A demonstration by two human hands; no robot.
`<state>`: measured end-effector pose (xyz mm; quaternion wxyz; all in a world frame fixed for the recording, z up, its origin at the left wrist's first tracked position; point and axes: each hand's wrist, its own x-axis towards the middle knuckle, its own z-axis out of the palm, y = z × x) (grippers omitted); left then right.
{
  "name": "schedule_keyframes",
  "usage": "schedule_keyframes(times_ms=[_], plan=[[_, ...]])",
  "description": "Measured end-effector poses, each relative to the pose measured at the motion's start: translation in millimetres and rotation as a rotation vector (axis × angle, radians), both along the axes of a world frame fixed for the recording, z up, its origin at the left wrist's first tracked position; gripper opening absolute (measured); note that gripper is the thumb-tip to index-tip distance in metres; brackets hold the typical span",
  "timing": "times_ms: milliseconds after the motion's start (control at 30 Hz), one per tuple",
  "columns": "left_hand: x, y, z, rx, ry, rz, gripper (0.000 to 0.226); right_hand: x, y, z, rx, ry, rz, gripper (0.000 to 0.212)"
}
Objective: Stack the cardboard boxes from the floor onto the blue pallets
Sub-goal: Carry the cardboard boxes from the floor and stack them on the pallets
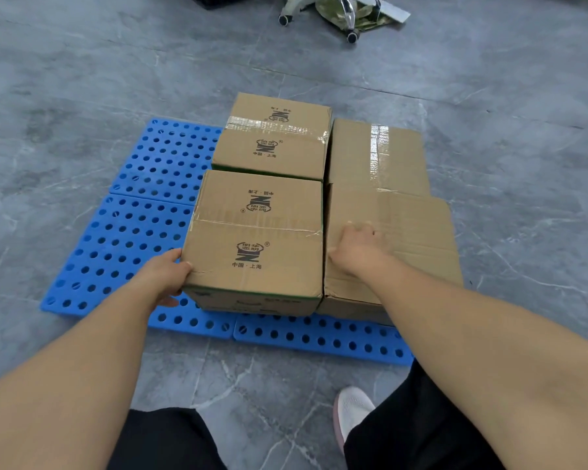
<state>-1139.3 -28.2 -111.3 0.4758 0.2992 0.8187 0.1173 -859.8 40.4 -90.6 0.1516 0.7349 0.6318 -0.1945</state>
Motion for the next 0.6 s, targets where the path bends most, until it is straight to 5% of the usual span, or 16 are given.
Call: schedule_keyframes(times_ms=[600], plan=[[2,9,-8,0.026,0.043,-0.054,0.05,3,-7,-2,-0.04,0.053,0.06,0.07]])
